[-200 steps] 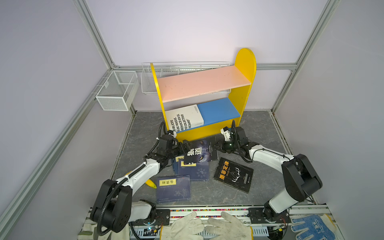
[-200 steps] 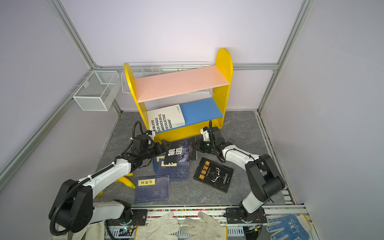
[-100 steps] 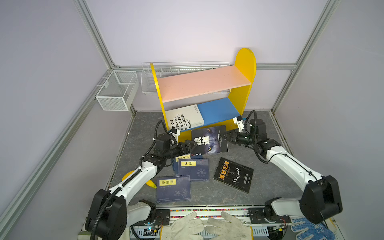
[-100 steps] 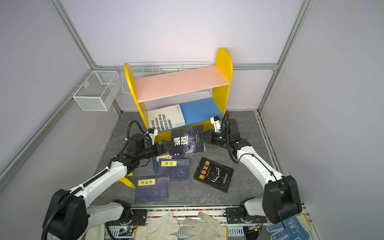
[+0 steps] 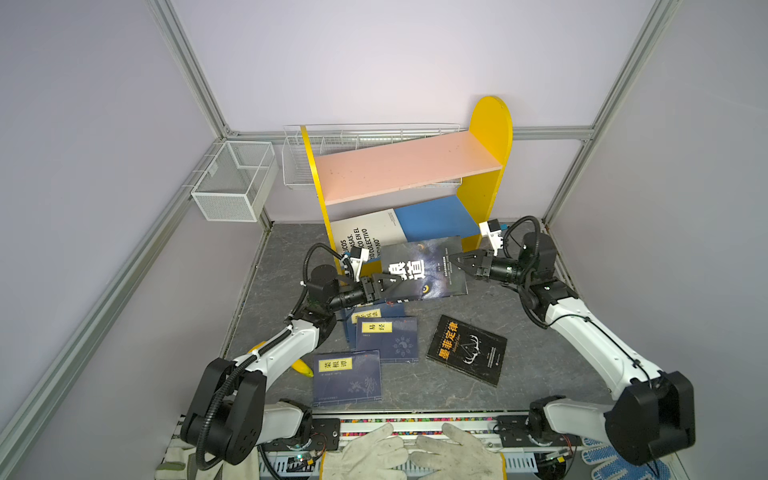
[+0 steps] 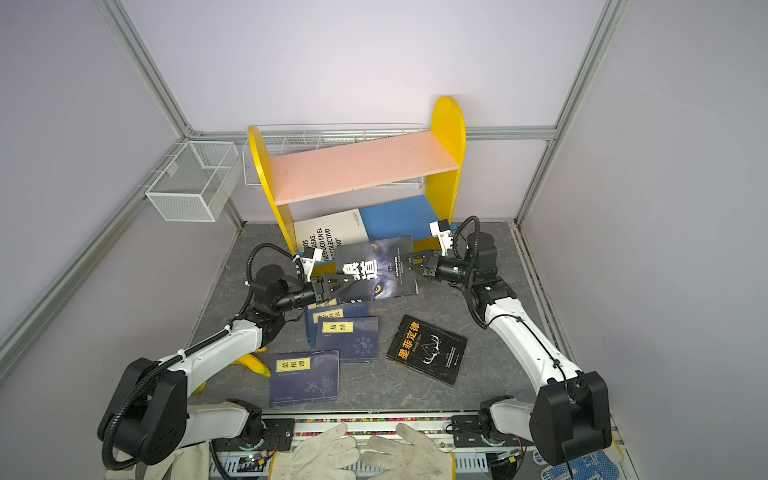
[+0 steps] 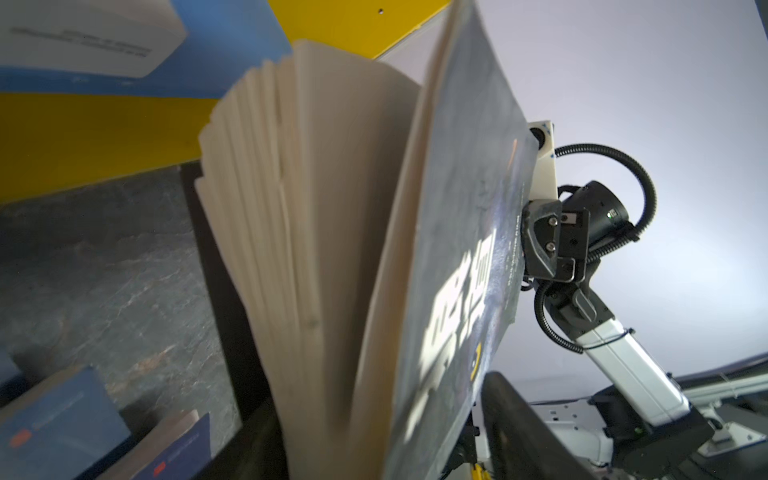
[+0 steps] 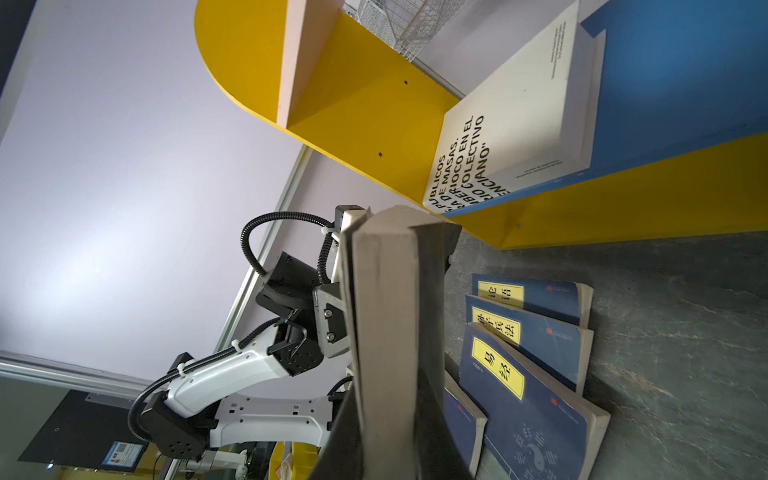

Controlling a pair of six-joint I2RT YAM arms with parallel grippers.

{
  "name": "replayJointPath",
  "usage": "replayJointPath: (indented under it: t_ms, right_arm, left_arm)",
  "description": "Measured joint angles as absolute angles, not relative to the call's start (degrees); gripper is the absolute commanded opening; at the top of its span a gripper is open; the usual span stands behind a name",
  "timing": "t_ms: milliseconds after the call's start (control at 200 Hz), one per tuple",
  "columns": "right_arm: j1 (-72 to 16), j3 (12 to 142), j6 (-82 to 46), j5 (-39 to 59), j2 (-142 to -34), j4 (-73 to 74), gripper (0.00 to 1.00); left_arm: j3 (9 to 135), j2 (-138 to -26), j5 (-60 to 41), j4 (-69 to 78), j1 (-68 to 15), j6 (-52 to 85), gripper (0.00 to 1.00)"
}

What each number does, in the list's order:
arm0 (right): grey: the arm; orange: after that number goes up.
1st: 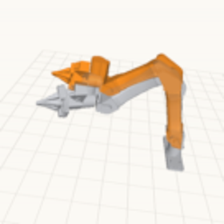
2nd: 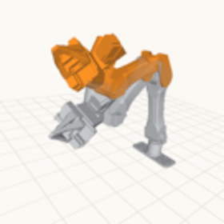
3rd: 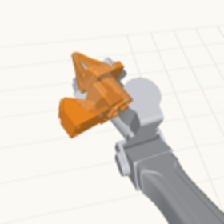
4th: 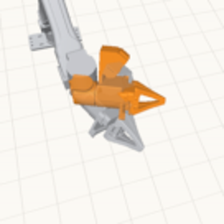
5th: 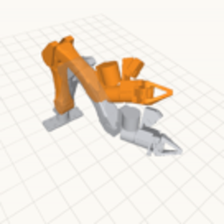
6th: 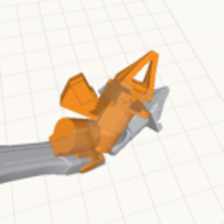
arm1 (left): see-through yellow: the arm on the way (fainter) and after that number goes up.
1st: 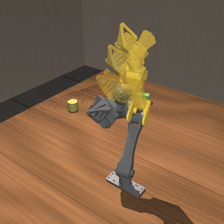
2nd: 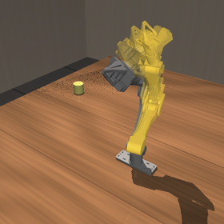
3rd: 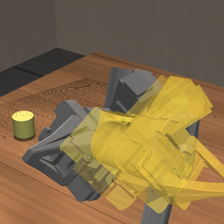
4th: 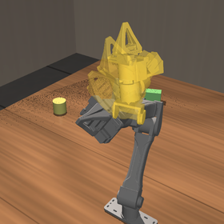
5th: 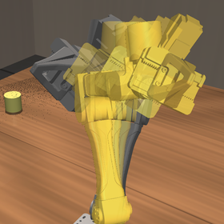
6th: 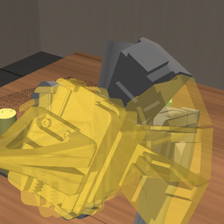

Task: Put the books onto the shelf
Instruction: 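Carry the upright wolf-cover book with both grippers toward the blue shelf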

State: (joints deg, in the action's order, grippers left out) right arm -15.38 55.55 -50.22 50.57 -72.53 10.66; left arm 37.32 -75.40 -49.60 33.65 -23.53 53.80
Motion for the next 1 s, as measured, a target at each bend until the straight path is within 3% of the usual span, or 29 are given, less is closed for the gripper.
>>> replayJointPath:
  t_ms: [90,210,455,775,1000]
  right_arm:
    - [-14.90,55.55,-51.03,51.24,-72.16,12.03,0.09]
    - [-13.82,55.55,-52.10,52.29,-72.12,12.38,0.09]
    - [-12.29,56.36,-53.41,53.74,-72.10,12.32,0.09]
    - [-12.29,56.77,-62.33,56.14,-73.25,24.77,0.09]
    - [-12.25,56.75,-65.89,57.08,-76.31,30.68,0.10]
  left_arm:
    - [37.32,-76.53,-51.07,38.04,-23.40,55.81,0.74]
    - [37.34,-76.47,-51.53,38.70,-23.14,55.96,0.82]
    - [38.89,-72.42,-47.83,24.34,-22.79,47.33,0.94]
    - [39.77,-74.96,-50.68,28.10,-22.79,49.74,0.93]
    - [39.79,-76.95,-52.95,40.88,-22.79,57.39,0.77]
